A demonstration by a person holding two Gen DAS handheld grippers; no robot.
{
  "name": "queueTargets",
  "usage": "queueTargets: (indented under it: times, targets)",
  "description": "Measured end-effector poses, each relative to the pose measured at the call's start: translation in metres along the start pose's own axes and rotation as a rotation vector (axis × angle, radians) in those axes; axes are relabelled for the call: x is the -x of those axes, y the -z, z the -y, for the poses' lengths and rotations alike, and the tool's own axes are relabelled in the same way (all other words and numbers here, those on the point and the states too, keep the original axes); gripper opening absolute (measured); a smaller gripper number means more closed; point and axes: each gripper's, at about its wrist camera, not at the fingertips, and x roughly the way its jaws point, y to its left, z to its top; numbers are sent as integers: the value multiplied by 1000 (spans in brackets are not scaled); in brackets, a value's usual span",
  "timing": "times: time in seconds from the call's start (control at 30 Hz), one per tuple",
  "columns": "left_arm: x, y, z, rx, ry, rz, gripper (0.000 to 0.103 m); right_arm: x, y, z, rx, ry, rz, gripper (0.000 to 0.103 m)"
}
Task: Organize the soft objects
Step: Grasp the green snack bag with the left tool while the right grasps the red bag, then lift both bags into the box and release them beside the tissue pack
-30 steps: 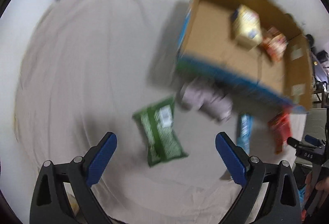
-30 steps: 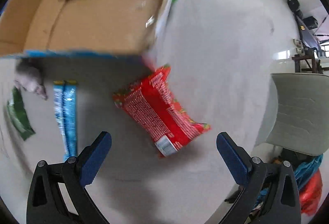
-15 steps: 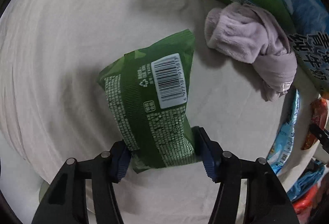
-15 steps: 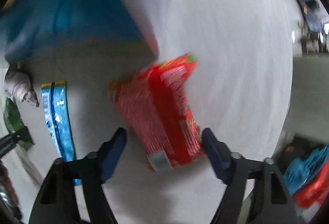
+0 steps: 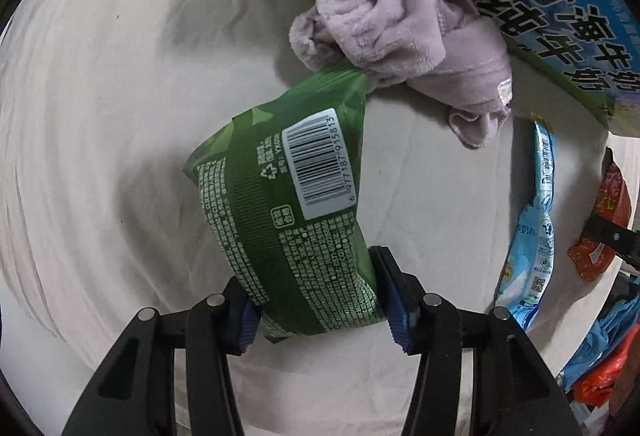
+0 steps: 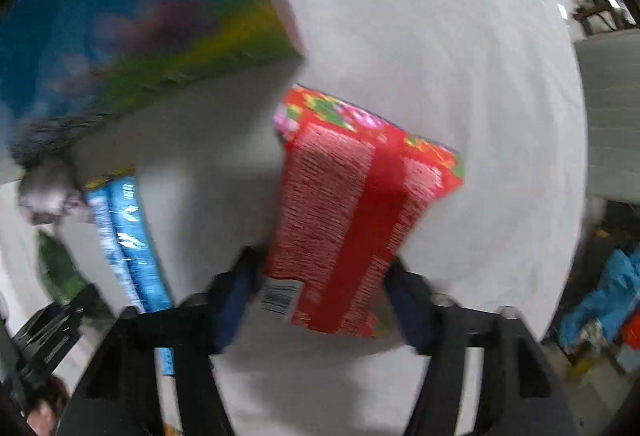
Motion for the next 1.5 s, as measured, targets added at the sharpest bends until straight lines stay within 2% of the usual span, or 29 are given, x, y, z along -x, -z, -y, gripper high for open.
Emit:
queueTargets:
  times: [0.07, 0.13, 0.3, 0.43, 0.6, 0.73, 0.83, 1.0, 1.07, 1.1, 1.17, 1.37, 1.5]
  targets:
    - [3, 0, -3, -13, -10, 11, 46, 0, 7, -4, 3, 2, 3, 55]
    - [0, -3, -3, -17, -7, 14, 45, -8, 29, 2, 48, -1, -33, 53]
    - [5, 30, 25, -104, -6, 26, 44, -18, 54, -15, 160, 11, -77, 53]
    - [-4, 44, 50, -168, -32, 12, 44, -24, 55, -19, 167, 44, -58, 54]
    - [-8, 35, 59, -176, -43, 14, 46, -35, 57, -28, 137, 48, -51, 56]
    - [-9, 23, 53, -123, -6, -5, 47, -40, 59, -32, 131, 72, -50, 56]
    - [-8, 11, 41, -79, 33, -23, 54, -47, 58, -42, 131, 79, -50, 56]
    - [-7, -4, 21, 30, 138, -39, 57, -45, 60, -40, 104, 42, -71, 57]
    - [-9, -6, 17, 46, 153, -36, 56, -40, 59, -34, 88, 25, -74, 56]
    - [-10, -7, 15, 49, 141, -25, 53, -39, 58, -32, 79, 17, -69, 55]
    - [-7, -13, 12, 29, 102, -9, 39, -37, 58, -31, 80, 13, -59, 50]
    - [10, -2, 30, -36, 17, 64, 37, -20, 70, -38, 130, 23, -9, 47]
    - [34, 12, 52, -81, 11, 117, 37, 7, 83, -40, 156, -13, 38, 47]
